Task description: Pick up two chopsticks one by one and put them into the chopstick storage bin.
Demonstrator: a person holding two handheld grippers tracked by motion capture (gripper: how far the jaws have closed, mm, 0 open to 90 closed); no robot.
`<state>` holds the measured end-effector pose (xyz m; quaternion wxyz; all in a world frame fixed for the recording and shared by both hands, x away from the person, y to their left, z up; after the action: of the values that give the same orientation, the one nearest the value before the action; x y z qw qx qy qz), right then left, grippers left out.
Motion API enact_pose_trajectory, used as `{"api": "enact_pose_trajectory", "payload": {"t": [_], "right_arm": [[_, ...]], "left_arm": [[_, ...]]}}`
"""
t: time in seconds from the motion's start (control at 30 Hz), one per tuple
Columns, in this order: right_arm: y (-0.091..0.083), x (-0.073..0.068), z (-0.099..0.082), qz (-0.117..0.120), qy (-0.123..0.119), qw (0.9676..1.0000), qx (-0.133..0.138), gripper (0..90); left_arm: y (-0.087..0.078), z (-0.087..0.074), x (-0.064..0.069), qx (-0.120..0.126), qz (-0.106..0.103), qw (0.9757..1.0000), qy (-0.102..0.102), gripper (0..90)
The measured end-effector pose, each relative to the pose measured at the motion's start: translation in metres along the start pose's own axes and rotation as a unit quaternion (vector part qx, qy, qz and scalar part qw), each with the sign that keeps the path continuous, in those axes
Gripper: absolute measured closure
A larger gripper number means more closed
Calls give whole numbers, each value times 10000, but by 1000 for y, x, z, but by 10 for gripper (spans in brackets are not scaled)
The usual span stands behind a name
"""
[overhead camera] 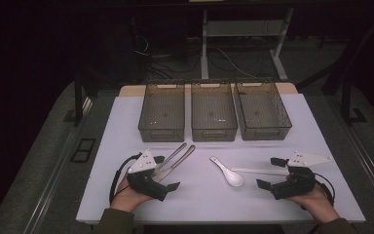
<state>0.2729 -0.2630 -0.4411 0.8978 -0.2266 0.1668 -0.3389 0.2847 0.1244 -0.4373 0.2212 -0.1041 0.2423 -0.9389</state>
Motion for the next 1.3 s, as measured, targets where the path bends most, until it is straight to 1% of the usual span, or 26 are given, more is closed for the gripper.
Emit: {"api": "enact_pose_trajectory", "payload": {"t": [0.2,0.33,0.47,0.53,0.7,0.77,0.87,0.93,1.03,1.13,1.17,1.2,1.23,1.27,1.3], "right_arm": [[-1,-1,1,2,-63,10000,-60,19],[-1,2,6,-25,-150,9997,-187,19],[2,5,11,-8,-188,9994,-298,20],[3,6,13,21,-188,9992,-338,45],[10,10,15,73,-179,9989,-435,63],[14,12,17,135,-174,9986,-473,140],[19,14,21,191,-174,9984,-495,158],[23,14,23,238,-212,9981,-519,215],[30,15,24,312,-240,9975,-593,269],[36,14,26,387,-307,9966,-664,325],[39,14,26,425,-337,9962,-688,325],[41,14,27,434,-354,9959,-710,355],[43,13,28,455,-373,9957,-715,376],[43,13,28,455,-373,9957,-715,376],[47,13,28,500,-408,9949,-780,408]], "left_arm": [[0,0,1,-17,-14,10000,3,0],[0,0,0,-27,-23,10000,16,0],[0,0,0,-27,-21,10000,8,0],[1,0,0,-31,-29,10000,-7,0],[2,-1,0,-43,-41,10000,-12,0],[2,-1,-1,-65,-36,10000,-10,0],[1,-2,0,-57,-38,10000,-15,0],[1,-1,1,-82,-32,10000,0,0],[2,-1,2,-34,-31,10000,-30,0],[4,-2,1,-66,-49,10000,-30,0],[4,-2,1,-66,-49,10000,-30,0],[4,-3,1,-78,-48,9999,-47,0],[3,-3,1,-96,-54,9999,-12,0],[3,-3,1,-96,-54,9999,-12,0],[3,-3,1,-91,-58,9999,-27,0]]}}
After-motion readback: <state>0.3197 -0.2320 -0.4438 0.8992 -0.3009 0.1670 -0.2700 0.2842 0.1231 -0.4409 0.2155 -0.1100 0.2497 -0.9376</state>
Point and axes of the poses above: each handheld gripper's, and its own axes: y roughly forward along the jaws, z roughly out of its top, x roughly to its right, the point moved 4 cm from there along y, roughly forward along the jaws, and after that the axes turned 3 degrees about -z, right-handed, at the moved point
